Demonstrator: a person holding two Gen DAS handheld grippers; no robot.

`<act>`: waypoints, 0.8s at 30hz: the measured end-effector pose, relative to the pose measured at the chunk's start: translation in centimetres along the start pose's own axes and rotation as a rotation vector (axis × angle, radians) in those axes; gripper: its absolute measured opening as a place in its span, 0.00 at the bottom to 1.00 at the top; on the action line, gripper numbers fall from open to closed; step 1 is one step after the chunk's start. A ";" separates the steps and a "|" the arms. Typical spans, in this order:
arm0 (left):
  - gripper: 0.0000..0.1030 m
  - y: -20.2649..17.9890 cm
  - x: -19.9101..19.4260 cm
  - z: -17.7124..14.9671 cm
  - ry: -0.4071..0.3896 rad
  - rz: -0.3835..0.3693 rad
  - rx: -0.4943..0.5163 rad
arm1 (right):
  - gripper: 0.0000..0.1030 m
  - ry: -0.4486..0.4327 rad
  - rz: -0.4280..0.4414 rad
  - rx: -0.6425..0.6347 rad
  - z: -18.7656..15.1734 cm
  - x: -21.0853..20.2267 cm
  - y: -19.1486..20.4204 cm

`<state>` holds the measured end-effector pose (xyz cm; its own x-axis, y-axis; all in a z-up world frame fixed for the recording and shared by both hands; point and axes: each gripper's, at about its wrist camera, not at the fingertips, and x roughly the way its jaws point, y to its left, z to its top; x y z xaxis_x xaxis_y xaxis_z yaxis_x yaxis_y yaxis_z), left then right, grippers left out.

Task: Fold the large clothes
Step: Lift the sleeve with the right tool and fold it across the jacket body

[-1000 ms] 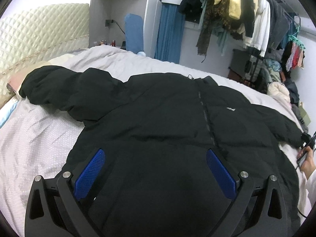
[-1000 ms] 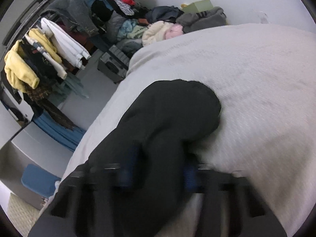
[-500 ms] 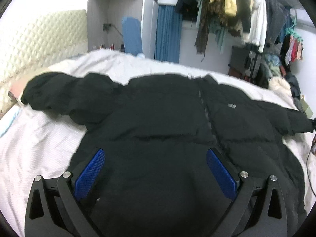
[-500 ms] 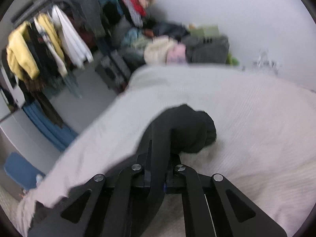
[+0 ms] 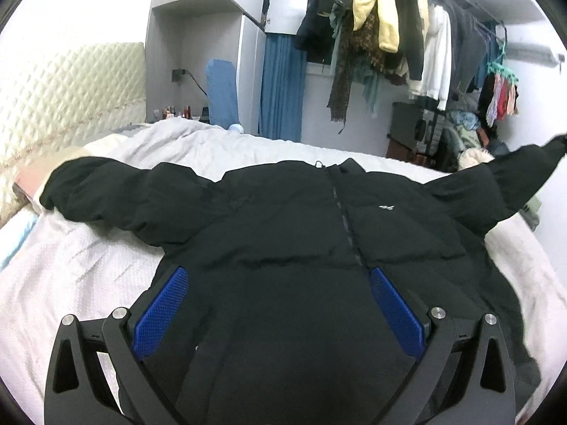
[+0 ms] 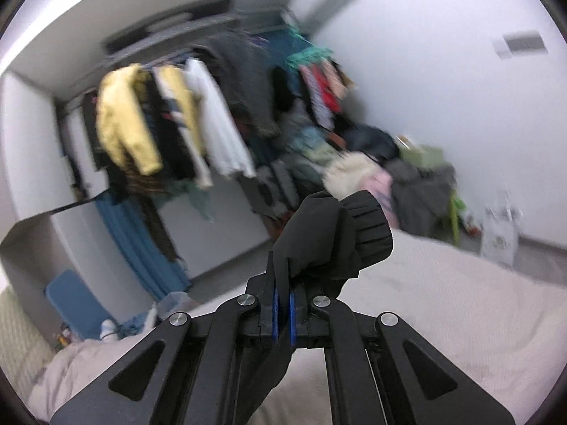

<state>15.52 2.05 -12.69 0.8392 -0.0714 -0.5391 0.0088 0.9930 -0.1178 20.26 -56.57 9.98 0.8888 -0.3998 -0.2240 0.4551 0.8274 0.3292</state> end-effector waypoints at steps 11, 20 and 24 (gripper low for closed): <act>1.00 1.2 -1.6 0.2 -0.030 0.052 0.024 | 0.02 -0.050 0.230 -0.274 0.7 -5.6 20.3; 1.00 3.9 -2.6 0.8 -0.068 0.121 0.007 | 0.04 0.060 0.519 -0.402 -8.6 -6.9 35.8; 1.00 5.5 -3.0 1.1 -0.091 0.139 -0.012 | 0.06 0.159 0.619 -0.433 -14.8 -6.4 40.6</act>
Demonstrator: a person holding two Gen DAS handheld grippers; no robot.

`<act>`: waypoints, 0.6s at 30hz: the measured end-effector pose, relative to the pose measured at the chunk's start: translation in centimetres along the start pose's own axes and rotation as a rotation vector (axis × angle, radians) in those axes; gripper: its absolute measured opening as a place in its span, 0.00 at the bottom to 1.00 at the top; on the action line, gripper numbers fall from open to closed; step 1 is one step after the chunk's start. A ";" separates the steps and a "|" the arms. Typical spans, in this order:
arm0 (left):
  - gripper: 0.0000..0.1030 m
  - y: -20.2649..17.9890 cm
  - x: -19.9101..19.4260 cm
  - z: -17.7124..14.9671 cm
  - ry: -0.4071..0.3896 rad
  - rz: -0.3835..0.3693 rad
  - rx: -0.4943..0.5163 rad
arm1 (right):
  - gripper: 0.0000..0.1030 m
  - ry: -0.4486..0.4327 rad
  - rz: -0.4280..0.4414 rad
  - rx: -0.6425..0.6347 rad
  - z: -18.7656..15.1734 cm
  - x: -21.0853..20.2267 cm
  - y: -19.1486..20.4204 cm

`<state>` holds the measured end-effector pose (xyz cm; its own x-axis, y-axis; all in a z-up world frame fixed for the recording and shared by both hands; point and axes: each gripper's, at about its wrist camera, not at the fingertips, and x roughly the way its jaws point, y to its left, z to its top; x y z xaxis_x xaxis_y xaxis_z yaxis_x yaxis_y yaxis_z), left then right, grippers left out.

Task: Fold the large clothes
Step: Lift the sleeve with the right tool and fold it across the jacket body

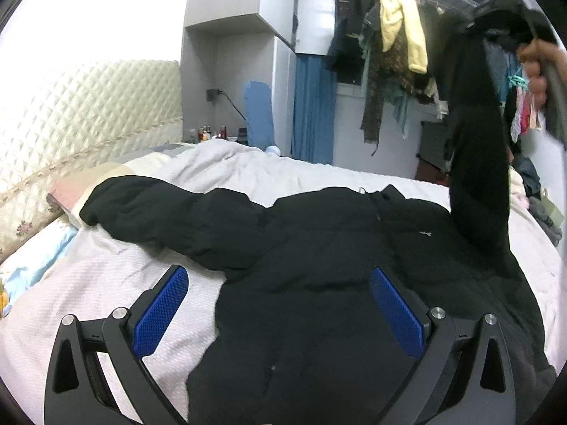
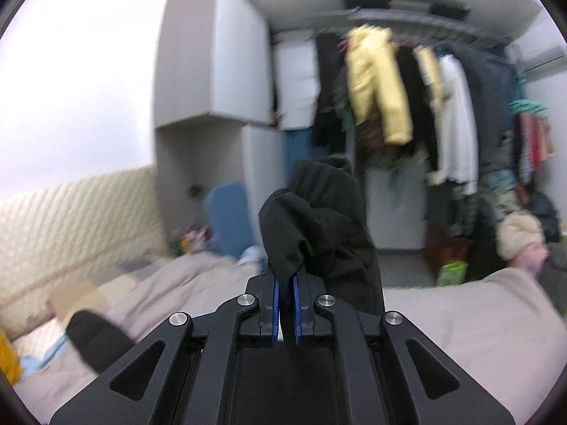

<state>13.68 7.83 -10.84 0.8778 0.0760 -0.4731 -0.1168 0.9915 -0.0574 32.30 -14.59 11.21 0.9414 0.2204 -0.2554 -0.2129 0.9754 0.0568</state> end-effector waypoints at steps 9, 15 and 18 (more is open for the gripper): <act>1.00 4.7 1.5 0.6 0.037 0.037 -0.090 | 0.09 0.231 0.191 -0.003 -11.6 9.9 9.5; 1.00 6.5 2.9 0.2 0.092 0.041 -0.128 | 0.09 0.382 0.272 0.005 -19.9 14.9 12.8; 1.00 6.5 3.6 -0.1 0.110 0.052 -0.114 | 0.09 0.441 0.289 0.032 -23.8 16.0 13.6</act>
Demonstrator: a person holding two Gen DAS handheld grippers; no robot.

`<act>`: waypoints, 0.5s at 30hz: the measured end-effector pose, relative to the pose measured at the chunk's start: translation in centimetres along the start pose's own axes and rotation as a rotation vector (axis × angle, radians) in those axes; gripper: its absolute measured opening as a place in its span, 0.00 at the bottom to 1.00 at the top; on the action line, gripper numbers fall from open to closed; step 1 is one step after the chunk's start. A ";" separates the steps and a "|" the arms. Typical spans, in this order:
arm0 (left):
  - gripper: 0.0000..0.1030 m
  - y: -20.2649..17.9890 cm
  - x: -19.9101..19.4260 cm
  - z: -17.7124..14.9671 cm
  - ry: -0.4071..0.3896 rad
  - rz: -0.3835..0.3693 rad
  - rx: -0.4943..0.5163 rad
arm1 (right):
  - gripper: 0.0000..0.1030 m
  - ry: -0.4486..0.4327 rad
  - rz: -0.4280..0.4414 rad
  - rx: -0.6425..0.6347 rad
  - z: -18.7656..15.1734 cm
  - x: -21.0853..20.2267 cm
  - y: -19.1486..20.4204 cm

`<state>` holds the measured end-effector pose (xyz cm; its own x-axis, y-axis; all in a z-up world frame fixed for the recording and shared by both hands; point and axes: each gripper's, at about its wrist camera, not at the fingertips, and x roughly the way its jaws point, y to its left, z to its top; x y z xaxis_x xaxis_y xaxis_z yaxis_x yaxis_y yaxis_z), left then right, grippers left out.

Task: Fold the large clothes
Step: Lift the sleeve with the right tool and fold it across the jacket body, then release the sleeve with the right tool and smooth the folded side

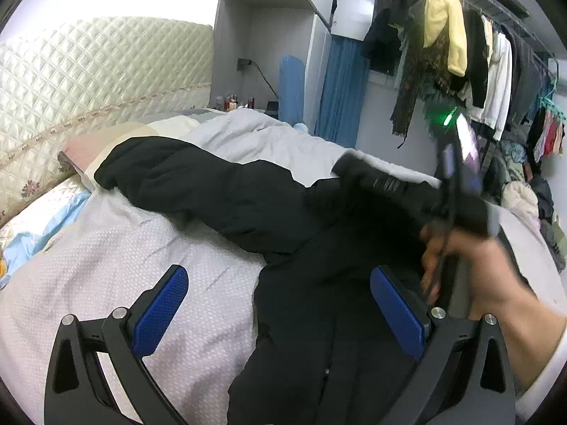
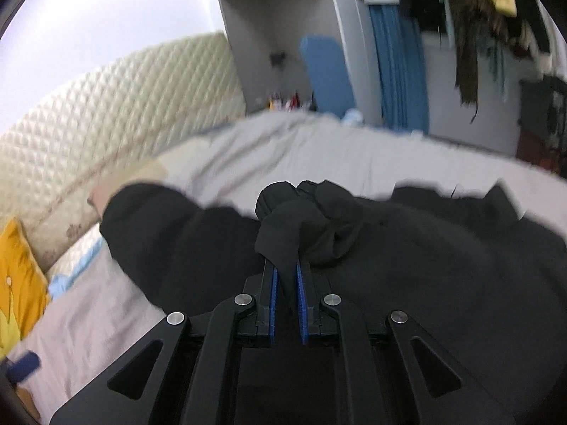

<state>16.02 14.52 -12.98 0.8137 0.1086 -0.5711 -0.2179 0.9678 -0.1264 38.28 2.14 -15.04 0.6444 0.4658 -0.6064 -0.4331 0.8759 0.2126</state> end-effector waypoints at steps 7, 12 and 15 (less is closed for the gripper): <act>1.00 0.0 1.0 -0.3 0.018 -0.014 0.001 | 0.39 0.105 0.018 0.044 -2.9 4.1 -1.1; 1.00 -0.4 1.0 -0.6 0.035 -0.042 -0.003 | 0.70 0.083 0.048 0.012 -1.9 2.1 -0.4; 1.00 -0.7 0.8 -0.7 0.038 -0.061 -0.004 | 0.71 0.058 0.046 -0.012 -1.2 -0.1 -0.5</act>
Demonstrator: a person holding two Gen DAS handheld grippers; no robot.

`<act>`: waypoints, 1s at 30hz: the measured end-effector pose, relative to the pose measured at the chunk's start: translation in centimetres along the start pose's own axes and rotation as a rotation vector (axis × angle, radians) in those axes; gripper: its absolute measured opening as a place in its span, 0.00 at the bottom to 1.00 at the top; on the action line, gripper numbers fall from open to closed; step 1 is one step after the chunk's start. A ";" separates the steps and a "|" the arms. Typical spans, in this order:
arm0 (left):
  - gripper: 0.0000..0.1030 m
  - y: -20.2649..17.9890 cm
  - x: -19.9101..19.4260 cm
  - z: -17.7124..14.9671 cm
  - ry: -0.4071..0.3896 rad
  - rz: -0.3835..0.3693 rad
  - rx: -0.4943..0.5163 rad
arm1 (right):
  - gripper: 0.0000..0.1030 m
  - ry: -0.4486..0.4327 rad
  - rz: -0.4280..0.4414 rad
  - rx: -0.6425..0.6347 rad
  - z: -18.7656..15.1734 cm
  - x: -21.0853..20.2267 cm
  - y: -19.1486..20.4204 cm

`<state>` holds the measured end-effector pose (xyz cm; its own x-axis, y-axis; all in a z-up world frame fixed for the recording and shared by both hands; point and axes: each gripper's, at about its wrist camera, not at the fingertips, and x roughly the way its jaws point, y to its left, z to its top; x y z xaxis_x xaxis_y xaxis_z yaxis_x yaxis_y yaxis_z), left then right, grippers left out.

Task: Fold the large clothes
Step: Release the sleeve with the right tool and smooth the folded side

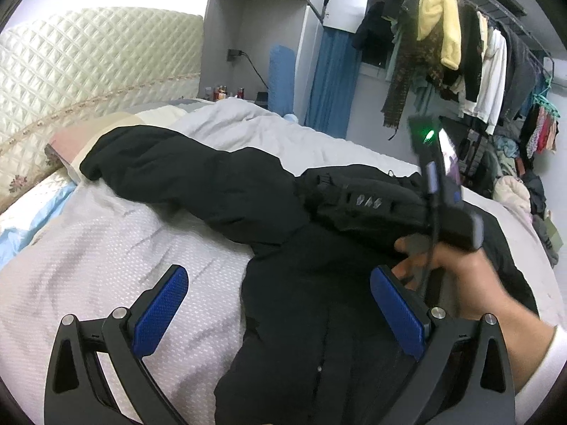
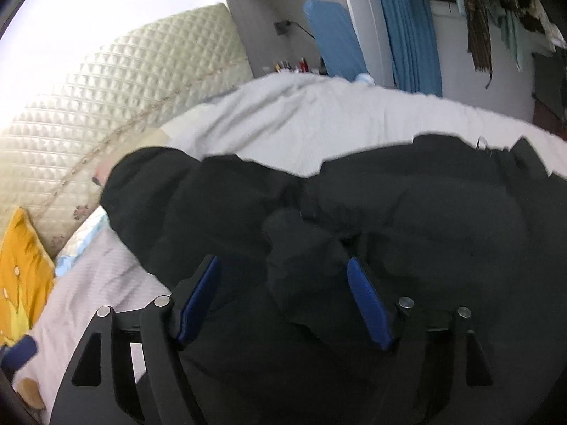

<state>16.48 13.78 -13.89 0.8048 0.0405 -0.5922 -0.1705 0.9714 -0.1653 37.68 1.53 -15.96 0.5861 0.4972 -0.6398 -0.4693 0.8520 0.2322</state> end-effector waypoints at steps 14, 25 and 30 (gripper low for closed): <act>1.00 -3.0 -1.8 -0.7 -0.052 -0.052 0.073 | 0.71 -0.228 -0.255 -0.012 1.6 -18.0 -6.8; 1.00 -7.9 -3.3 -2.3 -0.077 -0.128 0.156 | 0.71 -0.235 -0.412 0.114 -5.4 -24.1 -16.7; 1.00 -10.1 -3.6 -3.3 -0.085 -0.128 0.198 | 0.69 -0.160 -0.434 0.152 -8.5 -22.0 -19.9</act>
<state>13.45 3.06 -12.74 0.8592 -0.0745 -0.5063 0.0437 0.9964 -0.0724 28.48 -27.81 -12.75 0.8064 0.0991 -0.5830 -0.0637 0.9947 0.0810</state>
